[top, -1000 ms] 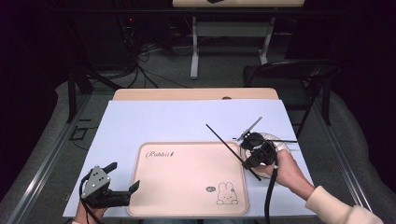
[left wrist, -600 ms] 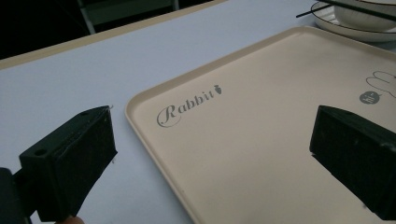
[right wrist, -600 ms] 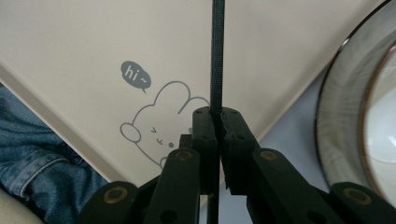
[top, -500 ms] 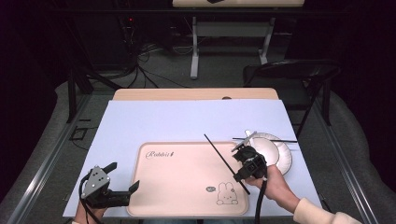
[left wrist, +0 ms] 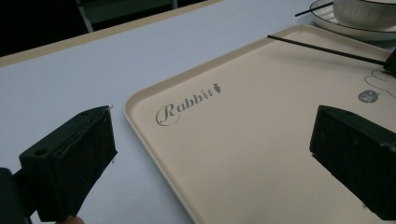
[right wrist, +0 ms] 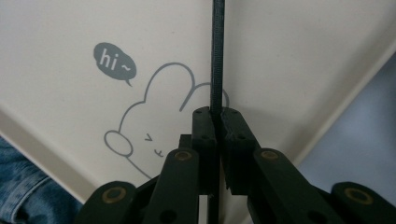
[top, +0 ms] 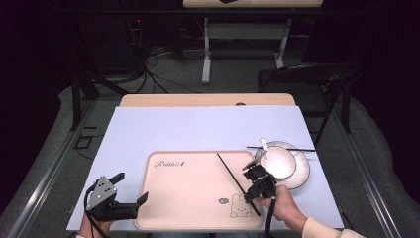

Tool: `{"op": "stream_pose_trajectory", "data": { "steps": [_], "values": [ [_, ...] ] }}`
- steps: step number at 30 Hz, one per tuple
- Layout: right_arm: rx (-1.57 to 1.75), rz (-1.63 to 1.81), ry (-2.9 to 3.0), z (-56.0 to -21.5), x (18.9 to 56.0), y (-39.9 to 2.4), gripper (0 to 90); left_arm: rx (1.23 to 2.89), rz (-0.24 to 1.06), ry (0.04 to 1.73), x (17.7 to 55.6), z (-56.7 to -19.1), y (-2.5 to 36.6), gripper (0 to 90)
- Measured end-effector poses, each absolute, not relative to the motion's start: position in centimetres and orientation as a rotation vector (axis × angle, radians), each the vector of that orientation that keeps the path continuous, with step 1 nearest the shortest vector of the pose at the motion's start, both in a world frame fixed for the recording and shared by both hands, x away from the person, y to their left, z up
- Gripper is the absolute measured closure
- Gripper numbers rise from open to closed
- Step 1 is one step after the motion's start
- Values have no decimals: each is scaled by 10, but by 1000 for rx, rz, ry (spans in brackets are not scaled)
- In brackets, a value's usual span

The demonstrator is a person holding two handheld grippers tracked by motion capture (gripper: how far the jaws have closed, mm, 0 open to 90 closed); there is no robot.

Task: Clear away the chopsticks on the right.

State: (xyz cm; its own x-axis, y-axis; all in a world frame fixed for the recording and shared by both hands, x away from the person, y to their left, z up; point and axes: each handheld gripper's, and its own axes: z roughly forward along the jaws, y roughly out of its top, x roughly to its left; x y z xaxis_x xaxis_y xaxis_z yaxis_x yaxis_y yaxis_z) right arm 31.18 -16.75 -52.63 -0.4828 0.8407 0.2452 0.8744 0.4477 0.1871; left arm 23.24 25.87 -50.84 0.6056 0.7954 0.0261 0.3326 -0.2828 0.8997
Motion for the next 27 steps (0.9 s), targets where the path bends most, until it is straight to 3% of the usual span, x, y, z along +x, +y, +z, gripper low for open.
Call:
{"op": "stream_pose_trajectory", "data": {
  "steps": [4,9,20,24,27],
  "values": [
    [-1533,-449,-2580,-527,310,-166,832,1868,602,907,232,-508,259,1],
    [-1522,-451,-2590,-526,307,-165,751,1870,602,906,232,-508,259,1],
    [-1220,-555,-2819,-501,293,-167,269,1871,604,910,232,-508,259,1],
    [-1121,-583,-2899,-482,292,-178,150,1871,604,909,232,-508,259,1],
    [-1087,-605,-2937,-469,294,-188,124,1871,605,909,232,-508,258,1]
  ]
}}
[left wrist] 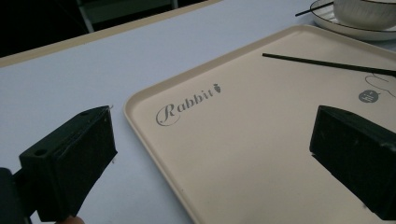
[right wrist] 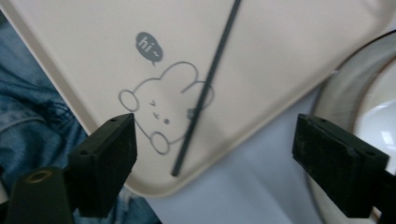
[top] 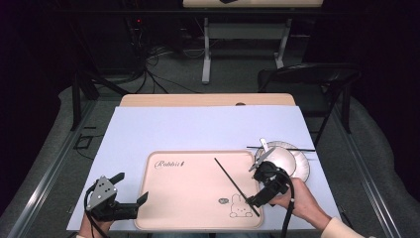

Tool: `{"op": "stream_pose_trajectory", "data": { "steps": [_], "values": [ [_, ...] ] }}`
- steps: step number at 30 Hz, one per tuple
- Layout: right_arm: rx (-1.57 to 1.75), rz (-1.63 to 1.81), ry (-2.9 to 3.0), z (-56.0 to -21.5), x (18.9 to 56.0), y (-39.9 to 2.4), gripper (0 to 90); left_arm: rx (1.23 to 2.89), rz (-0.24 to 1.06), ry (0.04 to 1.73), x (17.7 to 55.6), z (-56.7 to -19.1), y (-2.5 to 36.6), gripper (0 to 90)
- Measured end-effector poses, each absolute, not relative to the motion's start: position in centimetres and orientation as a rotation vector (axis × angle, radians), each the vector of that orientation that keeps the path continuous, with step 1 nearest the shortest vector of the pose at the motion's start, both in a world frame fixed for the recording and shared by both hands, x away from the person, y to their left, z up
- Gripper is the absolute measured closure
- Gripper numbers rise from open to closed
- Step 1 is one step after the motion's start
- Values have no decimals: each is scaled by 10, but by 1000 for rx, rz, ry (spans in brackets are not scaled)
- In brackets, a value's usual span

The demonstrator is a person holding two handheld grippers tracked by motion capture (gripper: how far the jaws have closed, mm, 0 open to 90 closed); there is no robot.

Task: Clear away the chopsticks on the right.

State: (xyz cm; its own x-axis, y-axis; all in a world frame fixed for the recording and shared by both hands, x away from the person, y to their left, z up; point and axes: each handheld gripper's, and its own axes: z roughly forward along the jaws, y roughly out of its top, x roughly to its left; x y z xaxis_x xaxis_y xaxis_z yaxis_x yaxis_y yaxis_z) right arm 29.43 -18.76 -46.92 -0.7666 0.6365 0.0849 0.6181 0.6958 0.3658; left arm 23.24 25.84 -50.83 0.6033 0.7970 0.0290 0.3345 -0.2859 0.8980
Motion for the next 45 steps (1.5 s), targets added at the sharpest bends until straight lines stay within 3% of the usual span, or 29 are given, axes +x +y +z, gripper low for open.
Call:
{"op": "stream_pose_trajectory", "data": {
  "steps": [11,24,45],
  "values": [
    [831,465,2789,-437,318,-229,0,1860,600,909,232,-508,259,1],
    [704,416,2723,-409,350,-279,0,1856,600,909,233,-508,259,1],
    [492,280,2785,-425,407,-329,0,1860,602,913,233,-509,259,1]
  ]
}}
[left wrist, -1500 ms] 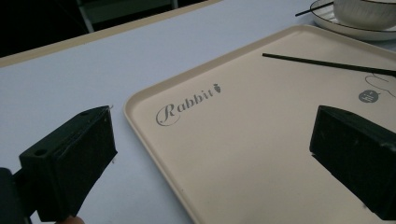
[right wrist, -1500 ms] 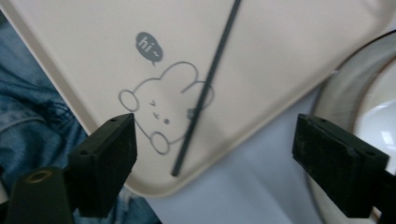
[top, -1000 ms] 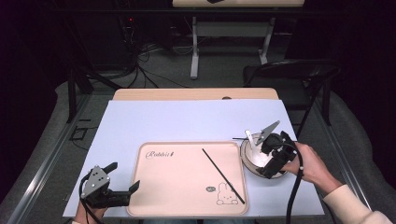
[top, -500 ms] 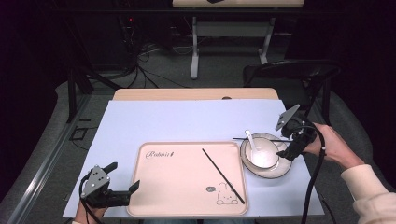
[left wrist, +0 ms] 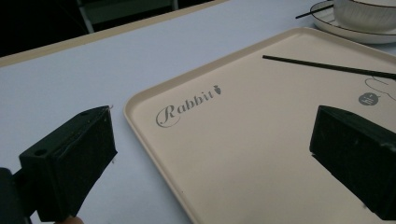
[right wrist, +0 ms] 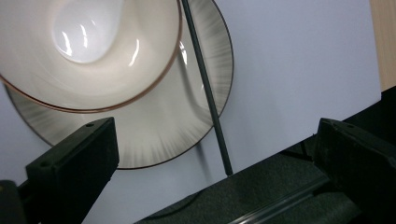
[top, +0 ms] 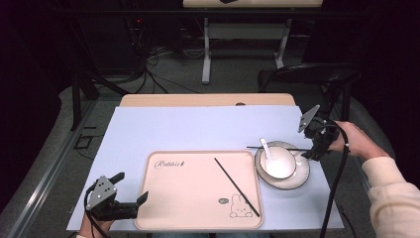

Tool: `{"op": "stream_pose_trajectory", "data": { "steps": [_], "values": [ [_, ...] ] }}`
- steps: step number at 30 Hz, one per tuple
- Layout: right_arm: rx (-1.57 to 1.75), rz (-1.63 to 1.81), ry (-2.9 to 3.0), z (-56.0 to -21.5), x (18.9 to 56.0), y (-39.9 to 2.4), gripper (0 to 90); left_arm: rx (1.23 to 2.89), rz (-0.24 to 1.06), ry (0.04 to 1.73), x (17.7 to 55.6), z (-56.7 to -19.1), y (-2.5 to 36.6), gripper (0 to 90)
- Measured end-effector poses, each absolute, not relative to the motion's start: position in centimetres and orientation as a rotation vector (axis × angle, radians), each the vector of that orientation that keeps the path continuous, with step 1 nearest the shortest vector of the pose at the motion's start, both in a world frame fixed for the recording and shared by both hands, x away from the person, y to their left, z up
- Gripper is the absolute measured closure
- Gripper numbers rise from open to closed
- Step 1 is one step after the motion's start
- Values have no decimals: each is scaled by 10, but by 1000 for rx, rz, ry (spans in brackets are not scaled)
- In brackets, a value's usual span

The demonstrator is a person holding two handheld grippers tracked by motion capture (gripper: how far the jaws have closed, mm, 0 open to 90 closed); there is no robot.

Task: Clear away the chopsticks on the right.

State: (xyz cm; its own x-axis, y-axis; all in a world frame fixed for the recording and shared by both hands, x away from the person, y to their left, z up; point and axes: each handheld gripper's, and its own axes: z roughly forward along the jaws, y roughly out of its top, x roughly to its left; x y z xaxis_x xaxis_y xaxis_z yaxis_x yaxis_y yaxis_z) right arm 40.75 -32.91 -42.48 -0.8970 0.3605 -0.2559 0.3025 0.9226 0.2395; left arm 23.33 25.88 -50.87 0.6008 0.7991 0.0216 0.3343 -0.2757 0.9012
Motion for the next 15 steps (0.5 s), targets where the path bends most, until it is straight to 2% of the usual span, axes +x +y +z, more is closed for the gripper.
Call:
{"op": "stream_pose_trajectory", "data": {
  "steps": [10,15],
  "values": [
    [436,201,2822,-449,428,-327,41,1864,601,912,233,-509,259,1],
    [402,171,2824,-458,434,-321,137,1862,601,912,233,-509,259,1]
  ]
}}
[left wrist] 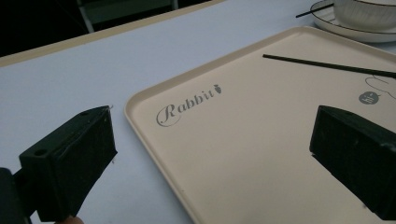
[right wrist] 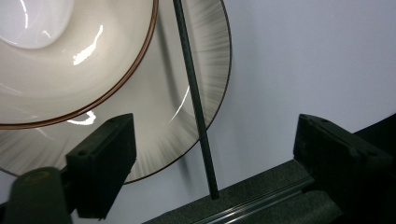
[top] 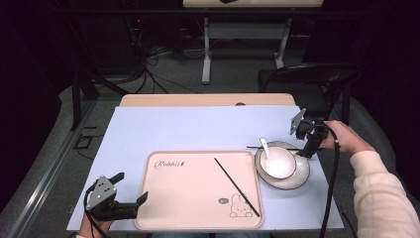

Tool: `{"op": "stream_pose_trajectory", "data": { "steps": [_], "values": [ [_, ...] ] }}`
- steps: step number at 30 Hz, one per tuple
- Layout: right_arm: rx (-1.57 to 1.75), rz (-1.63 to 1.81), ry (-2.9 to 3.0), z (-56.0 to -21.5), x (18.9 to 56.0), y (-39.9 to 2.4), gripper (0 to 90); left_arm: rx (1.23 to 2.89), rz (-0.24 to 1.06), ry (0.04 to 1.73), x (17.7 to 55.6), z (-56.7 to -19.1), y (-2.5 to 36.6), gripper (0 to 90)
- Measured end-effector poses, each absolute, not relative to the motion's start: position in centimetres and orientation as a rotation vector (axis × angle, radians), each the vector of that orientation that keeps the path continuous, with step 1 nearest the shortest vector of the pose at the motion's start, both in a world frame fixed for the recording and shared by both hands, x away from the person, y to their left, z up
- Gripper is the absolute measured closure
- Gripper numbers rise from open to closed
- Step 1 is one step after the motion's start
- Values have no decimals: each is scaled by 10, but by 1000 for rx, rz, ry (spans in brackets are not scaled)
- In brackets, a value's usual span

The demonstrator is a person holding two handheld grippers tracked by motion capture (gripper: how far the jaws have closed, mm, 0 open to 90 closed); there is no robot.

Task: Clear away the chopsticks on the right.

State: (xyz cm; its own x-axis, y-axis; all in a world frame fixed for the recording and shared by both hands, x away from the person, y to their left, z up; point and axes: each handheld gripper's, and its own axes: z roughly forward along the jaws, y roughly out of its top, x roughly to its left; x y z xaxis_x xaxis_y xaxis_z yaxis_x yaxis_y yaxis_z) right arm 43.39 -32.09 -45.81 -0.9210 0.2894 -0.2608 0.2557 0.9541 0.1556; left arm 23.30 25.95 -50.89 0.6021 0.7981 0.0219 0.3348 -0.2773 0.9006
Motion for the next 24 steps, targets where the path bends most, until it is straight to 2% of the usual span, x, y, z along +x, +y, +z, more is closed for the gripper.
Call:
{"op": "stream_pose_trajectory", "data": {
  "steps": [3,4,9,12,19,24],
  "values": [
    [379,132,2810,-466,436,-319,224,1862,602,912,233,-509,260,1],
    [376,126,2814,-469,436,-318,228,1861,601,912,233,-509,260,1],
    [360,111,2828,-481,436,-314,426,1862,600,913,233,-509,260,1],
    [317,97,2839,-486,436,-309,505,1861,600,914,233,-509,260,1],
    [293,40,2870,-496,440,-303,659,1861,601,916,233,-509,260,1],
    [292,28,2880,-501,443,-302,722,1849,605,913,233,-509,261,1]
  ]
}}
